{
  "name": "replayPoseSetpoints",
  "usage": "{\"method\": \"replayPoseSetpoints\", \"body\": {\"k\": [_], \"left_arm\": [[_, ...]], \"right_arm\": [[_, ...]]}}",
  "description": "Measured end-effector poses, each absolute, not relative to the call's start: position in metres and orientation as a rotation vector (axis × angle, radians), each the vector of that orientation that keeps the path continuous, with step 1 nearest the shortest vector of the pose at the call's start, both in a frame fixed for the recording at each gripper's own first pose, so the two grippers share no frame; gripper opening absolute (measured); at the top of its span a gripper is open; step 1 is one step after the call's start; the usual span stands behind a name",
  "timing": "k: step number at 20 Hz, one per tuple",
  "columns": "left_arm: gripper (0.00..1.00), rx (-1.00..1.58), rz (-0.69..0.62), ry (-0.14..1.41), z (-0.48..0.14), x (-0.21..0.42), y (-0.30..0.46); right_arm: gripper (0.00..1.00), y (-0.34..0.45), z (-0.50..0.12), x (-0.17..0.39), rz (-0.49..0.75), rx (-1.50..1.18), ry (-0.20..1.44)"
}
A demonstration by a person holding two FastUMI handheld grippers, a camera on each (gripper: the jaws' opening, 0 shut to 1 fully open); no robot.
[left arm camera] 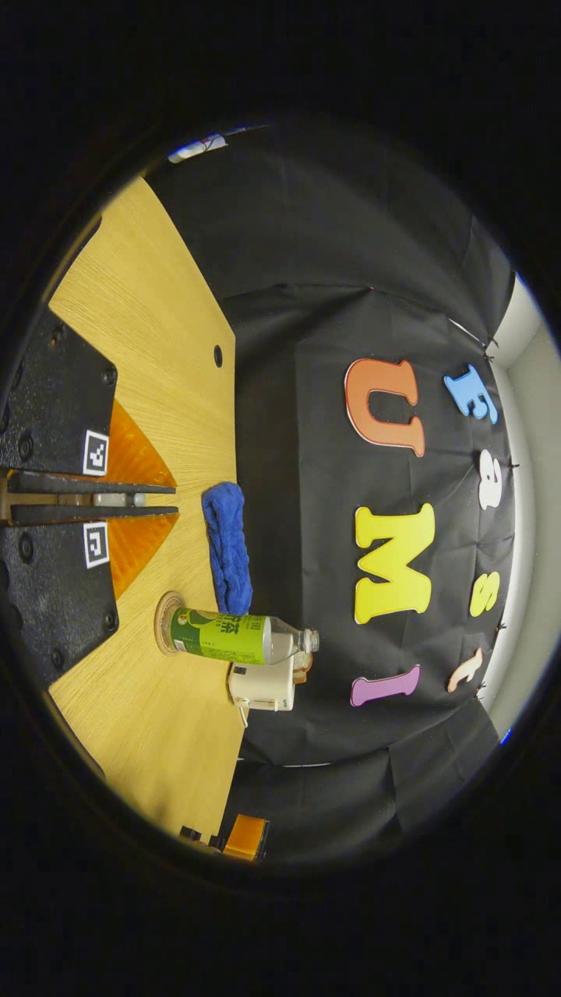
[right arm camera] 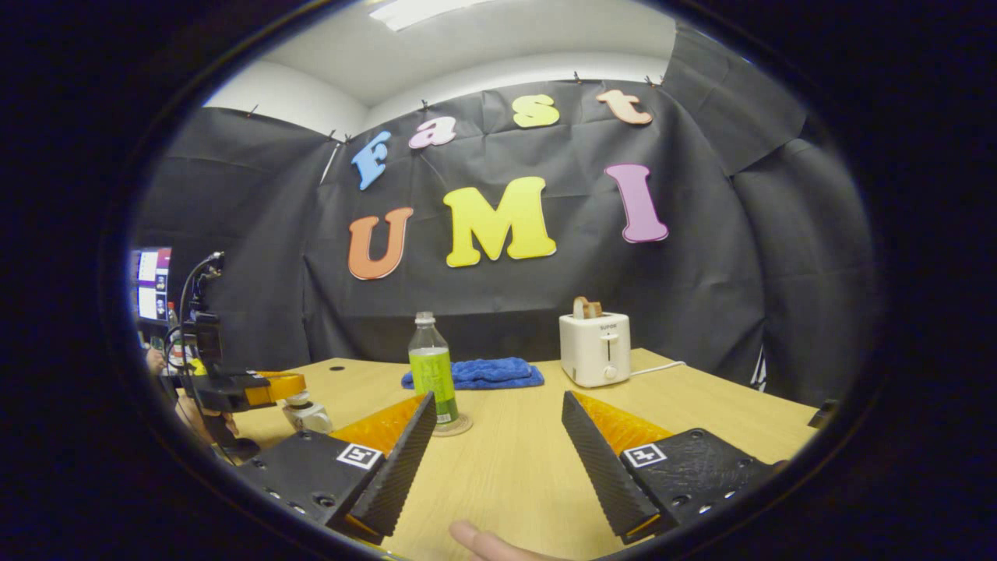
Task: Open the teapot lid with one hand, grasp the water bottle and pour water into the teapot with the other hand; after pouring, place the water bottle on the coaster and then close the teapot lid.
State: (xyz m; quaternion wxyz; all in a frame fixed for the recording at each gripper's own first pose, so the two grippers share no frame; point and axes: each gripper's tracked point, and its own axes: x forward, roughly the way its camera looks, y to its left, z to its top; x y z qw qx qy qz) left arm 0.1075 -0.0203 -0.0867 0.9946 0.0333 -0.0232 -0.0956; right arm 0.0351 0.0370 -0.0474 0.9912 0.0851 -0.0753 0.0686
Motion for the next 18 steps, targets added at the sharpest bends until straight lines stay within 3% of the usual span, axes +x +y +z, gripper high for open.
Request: {"method": "replayPoseSetpoints", "body": {"k": [11,15,18], "left_arm": [[0.1,0.14,-0.138,-0.015,-0.096,0.111,-0.013],[0.15,0.127,-0.142,0.022,-0.104,0.112,-0.019],[0.24,0.126,-0.151,0.017,-0.096,0.105,-0.025]], "right_arm": [[0.96,0.038,-0.047,0.032,0.135,0.161,-0.161],[0.93,0.038,-0.049,0.033,0.132,0.159,-0.153],[0.96,0.037,-0.048,0.033,0.126,0.152,-0.155]]}}
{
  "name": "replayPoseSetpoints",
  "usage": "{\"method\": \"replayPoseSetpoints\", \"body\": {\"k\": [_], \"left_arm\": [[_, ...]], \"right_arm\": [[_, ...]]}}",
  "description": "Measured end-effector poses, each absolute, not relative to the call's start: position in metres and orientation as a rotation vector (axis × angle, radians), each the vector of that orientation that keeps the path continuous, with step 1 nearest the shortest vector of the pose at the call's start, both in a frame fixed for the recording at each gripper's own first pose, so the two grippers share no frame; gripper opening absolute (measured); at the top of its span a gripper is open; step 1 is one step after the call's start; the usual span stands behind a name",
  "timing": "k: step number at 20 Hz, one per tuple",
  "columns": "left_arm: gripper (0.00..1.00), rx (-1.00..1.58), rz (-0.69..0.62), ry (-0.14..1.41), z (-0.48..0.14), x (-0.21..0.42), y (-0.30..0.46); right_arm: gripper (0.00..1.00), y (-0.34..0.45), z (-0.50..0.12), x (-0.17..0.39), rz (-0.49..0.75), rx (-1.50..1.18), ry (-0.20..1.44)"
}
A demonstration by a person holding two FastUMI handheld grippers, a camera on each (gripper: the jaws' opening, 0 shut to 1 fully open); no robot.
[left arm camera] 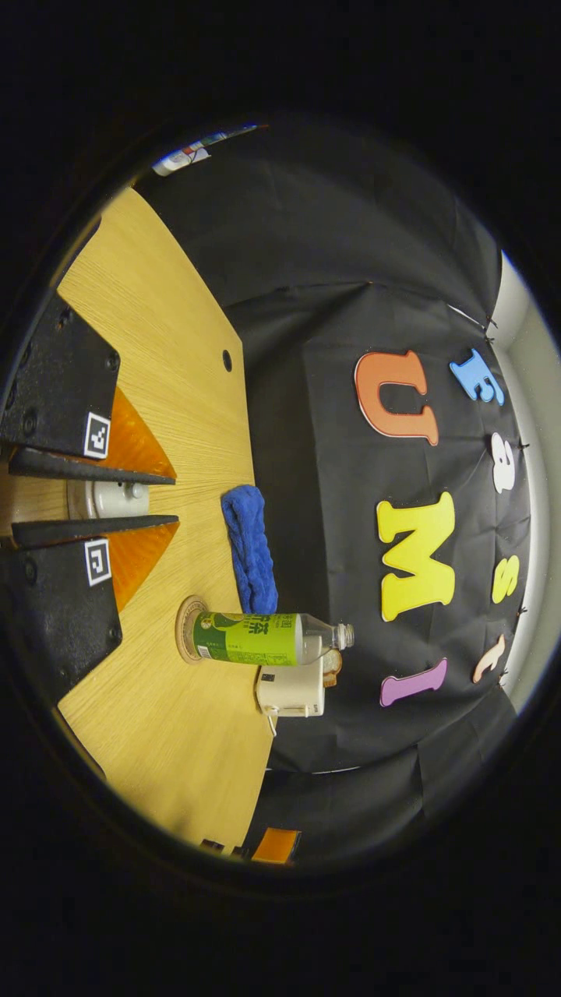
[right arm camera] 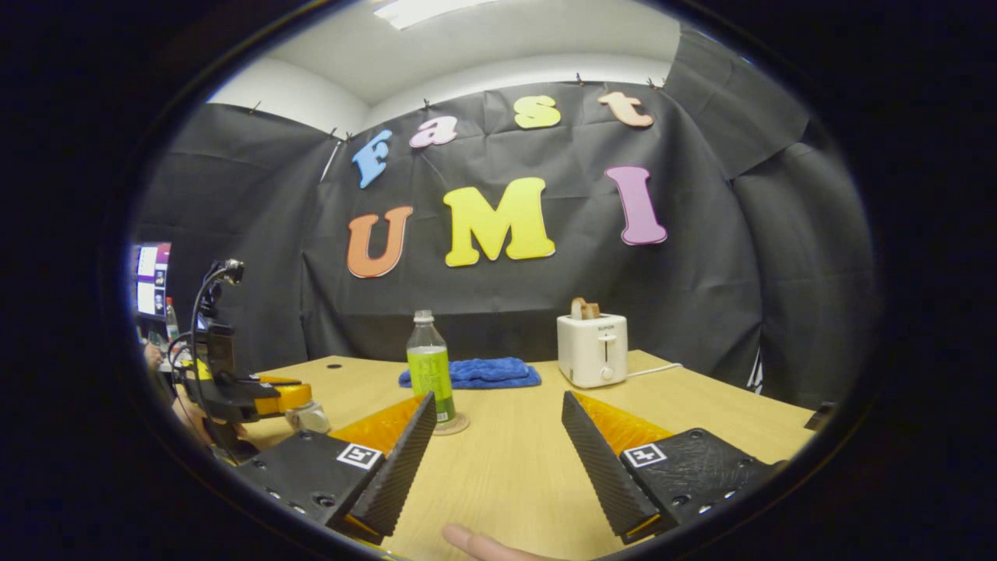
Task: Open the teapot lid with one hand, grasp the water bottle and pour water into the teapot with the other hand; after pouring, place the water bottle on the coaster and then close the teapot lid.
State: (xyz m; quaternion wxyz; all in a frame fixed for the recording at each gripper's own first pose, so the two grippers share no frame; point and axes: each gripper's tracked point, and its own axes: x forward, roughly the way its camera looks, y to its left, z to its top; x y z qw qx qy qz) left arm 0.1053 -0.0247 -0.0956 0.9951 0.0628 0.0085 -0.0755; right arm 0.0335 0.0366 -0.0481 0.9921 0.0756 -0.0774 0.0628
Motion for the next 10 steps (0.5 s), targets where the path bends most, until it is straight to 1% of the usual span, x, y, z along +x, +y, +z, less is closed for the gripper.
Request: {"method": "replayPoseSetpoints", "body": {"k": [1,3,5,6,7,8,10], "left_arm": [[0.25,0.123,-0.149,0.011,-0.09,0.101,-0.027],[0.34,0.09,-0.159,-0.009,-0.075,0.092,-0.033],[0.47,0.057,-0.179,-0.02,-0.06,0.081,-0.043],[0.63,0.058,-0.19,-0.022,-0.055,0.076,-0.05],[0.71,0.072,-0.188,-0.013,-0.052,0.07,-0.053],[0.87,0.098,-0.171,-0.014,-0.047,0.065,-0.054],[0.98,0.137,-0.129,-0.041,-0.032,0.054,-0.053]], "right_arm": [[0.96,0.035,-0.05,0.034,0.12,0.144,-0.15],[0.96,0.032,-0.047,0.032,0.112,0.132,-0.152],[0.96,0.031,-0.041,0.03,0.114,0.112,-0.154],[0.96,0.03,-0.037,0.027,0.113,0.1,-0.155],[0.96,0.025,-0.032,0.026,0.096,0.087,-0.15],[0.96,0.017,-0.029,0.024,0.071,0.072,-0.139],[0.96,0.003,-0.024,0.019,0.029,0.031,-0.108]]}}
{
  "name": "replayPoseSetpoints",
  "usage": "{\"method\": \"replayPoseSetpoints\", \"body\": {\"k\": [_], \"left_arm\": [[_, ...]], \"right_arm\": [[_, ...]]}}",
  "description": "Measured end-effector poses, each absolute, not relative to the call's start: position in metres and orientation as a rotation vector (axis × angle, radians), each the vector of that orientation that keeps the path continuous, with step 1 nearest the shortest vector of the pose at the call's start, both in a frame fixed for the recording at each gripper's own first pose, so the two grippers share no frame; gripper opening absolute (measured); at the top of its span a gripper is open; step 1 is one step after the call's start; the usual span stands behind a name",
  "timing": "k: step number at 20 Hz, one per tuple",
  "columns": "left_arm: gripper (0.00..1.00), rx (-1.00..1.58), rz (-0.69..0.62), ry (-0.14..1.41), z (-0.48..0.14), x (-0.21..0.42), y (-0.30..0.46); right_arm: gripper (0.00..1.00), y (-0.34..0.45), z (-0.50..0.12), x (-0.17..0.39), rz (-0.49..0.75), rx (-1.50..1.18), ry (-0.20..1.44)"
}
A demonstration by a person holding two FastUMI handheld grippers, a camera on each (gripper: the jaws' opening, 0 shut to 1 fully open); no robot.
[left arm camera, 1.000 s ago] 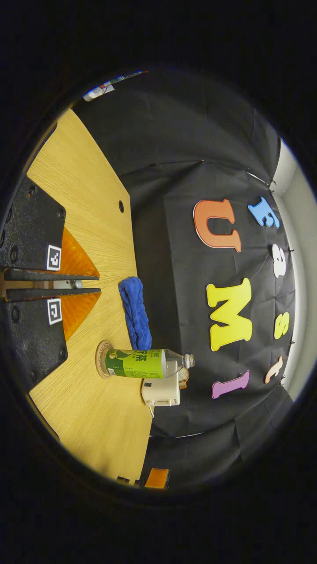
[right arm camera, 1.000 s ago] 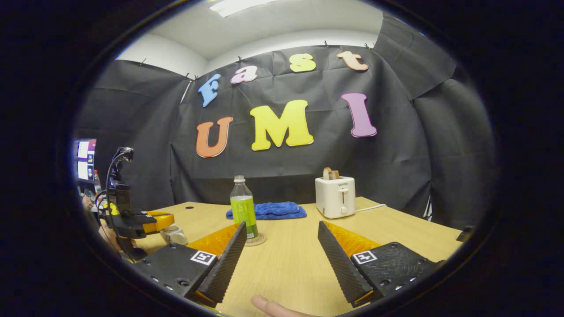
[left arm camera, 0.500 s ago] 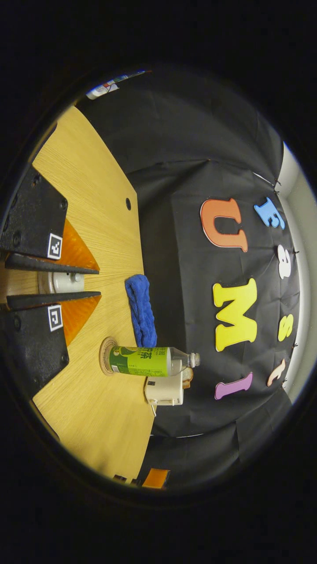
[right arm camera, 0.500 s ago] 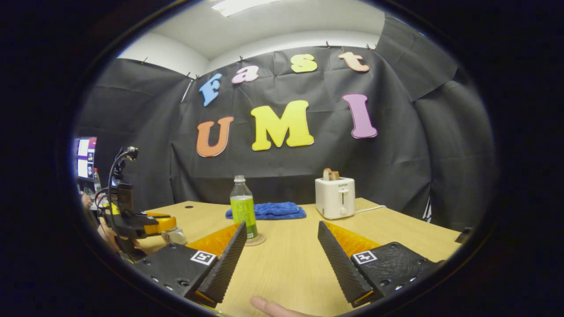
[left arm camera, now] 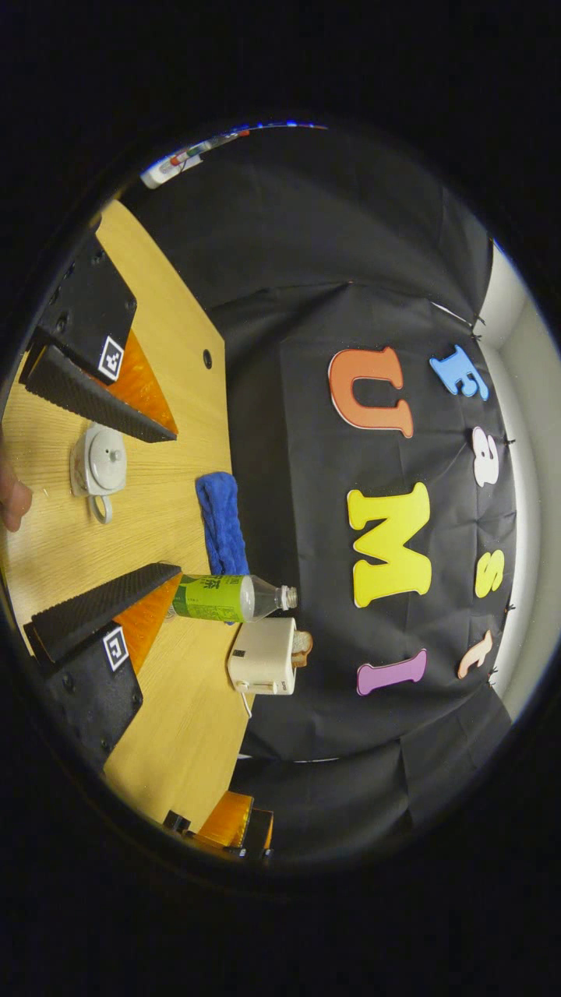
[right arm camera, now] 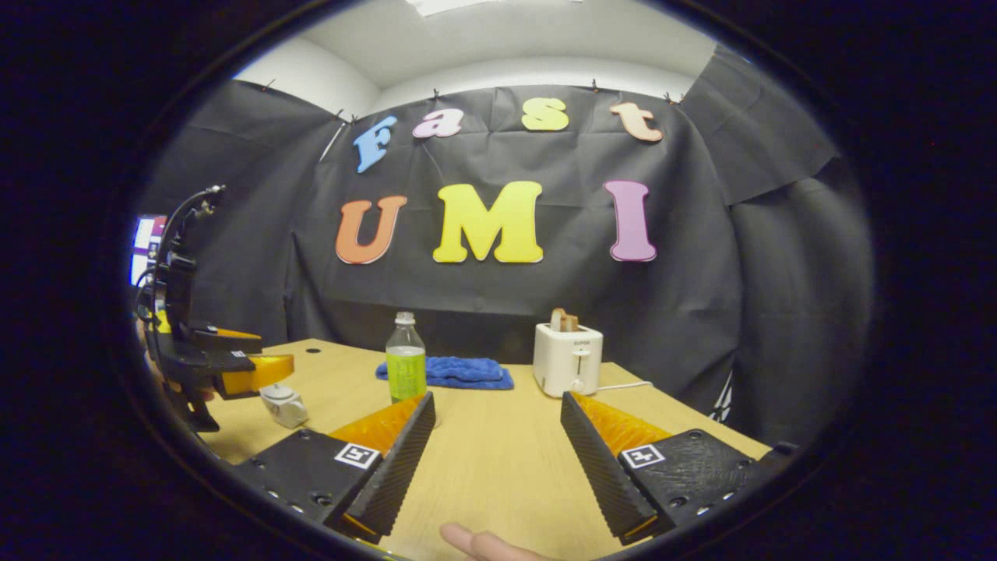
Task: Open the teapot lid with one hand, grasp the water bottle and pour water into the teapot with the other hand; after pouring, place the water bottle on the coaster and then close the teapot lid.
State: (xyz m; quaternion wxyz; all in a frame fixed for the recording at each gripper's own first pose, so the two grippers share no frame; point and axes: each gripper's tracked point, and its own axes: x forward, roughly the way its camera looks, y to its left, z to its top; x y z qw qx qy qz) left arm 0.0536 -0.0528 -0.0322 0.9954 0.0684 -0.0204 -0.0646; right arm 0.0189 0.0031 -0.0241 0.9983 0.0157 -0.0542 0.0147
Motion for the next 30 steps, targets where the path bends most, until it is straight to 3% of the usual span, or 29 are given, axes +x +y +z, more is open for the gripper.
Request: {"method": "replayPoseSetpoints", "body": {"k": [8,16,25,27,30], "left_arm": [[0.98,0.08,-0.07,-0.062,-0.002,0.007,-0.059],[0.99,0.01,-0.016,-0.134,0.026,-0.017,-0.034],[0.98,0.04,-0.007,-0.12,0.023,-0.017,-0.027],[0.98,0.049,-0.007,-0.122,0.024,-0.017,-0.027],[0.98,0.05,-0.012,-0.121,0.023,-0.018,-0.029]], "right_arm": [[0.97,-0.038,0.006,-0.012,-0.053,0.045,-0.071],[0.95,-0.055,0.006,-0.021,-0.035,0.196,0.011],[0.95,-0.06,0.007,-0.019,-0.064,0.21,-0.002],[0.92,-0.06,0.005,-0.018,-0.07,0.206,0.001],[0.95,-0.058,0.003,-0.016,-0.07,0.192,0.008]]}}
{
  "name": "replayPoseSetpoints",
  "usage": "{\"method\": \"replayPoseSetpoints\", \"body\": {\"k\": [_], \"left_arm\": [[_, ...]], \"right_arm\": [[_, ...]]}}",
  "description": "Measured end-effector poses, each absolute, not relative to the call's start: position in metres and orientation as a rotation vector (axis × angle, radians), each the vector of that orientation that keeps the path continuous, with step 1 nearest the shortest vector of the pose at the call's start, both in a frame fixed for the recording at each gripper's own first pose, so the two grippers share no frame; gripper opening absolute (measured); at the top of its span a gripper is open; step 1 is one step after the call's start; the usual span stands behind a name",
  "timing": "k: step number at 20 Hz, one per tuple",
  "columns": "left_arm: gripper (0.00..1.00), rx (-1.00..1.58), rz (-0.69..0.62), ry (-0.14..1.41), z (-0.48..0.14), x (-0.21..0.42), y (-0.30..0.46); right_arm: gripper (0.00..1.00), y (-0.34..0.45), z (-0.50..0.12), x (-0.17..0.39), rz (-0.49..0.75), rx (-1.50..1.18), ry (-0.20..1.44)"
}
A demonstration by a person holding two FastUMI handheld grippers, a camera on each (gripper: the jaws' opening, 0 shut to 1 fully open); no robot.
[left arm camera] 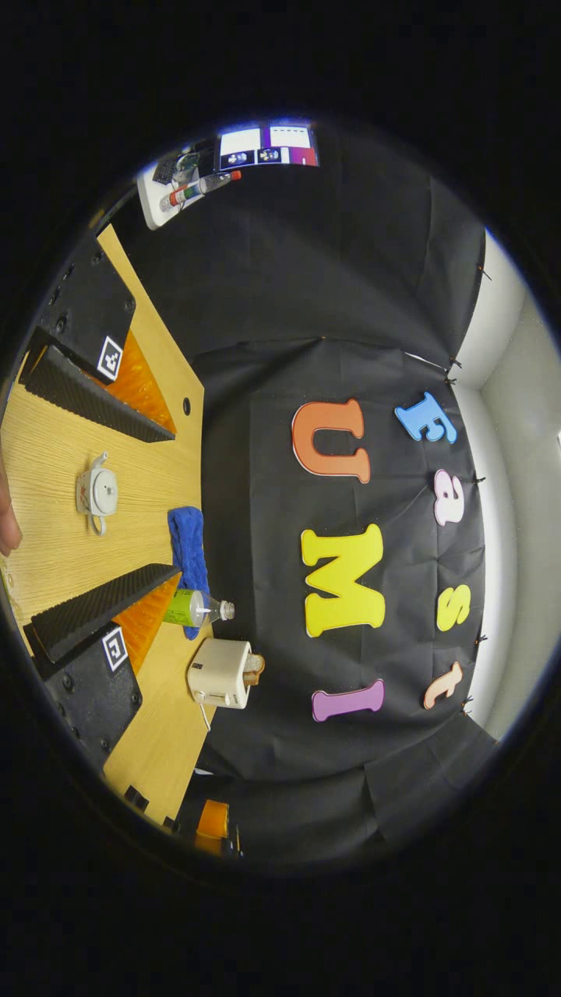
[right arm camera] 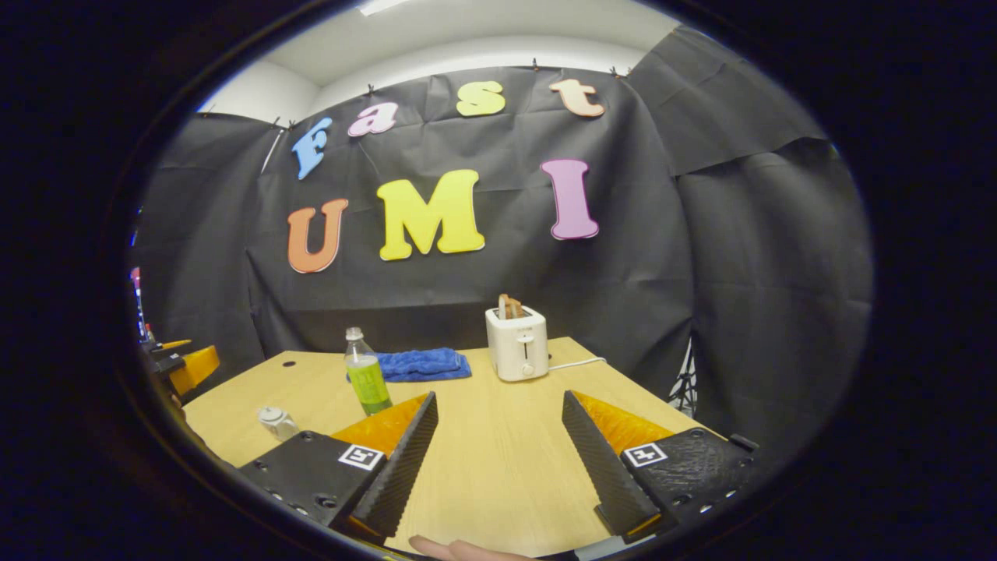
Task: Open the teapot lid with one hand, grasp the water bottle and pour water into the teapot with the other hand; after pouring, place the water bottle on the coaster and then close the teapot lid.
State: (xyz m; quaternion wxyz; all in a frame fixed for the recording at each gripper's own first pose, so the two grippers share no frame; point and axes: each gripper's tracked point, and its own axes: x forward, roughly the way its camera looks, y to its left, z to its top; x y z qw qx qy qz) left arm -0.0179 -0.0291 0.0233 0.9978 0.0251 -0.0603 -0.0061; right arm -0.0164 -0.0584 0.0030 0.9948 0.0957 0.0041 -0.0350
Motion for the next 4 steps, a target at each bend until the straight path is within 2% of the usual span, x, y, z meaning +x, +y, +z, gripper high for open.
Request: {"method": "replayPoseSetpoints", "body": {"k": [4], "left_arm": [[0.98,0.046,0.0,-0.107,0.0195,-0.0155,-0.0251]], "right_arm": [[0.95,-0.0578,0.002,-0.0138,-0.075,0.177,0.009]]}}
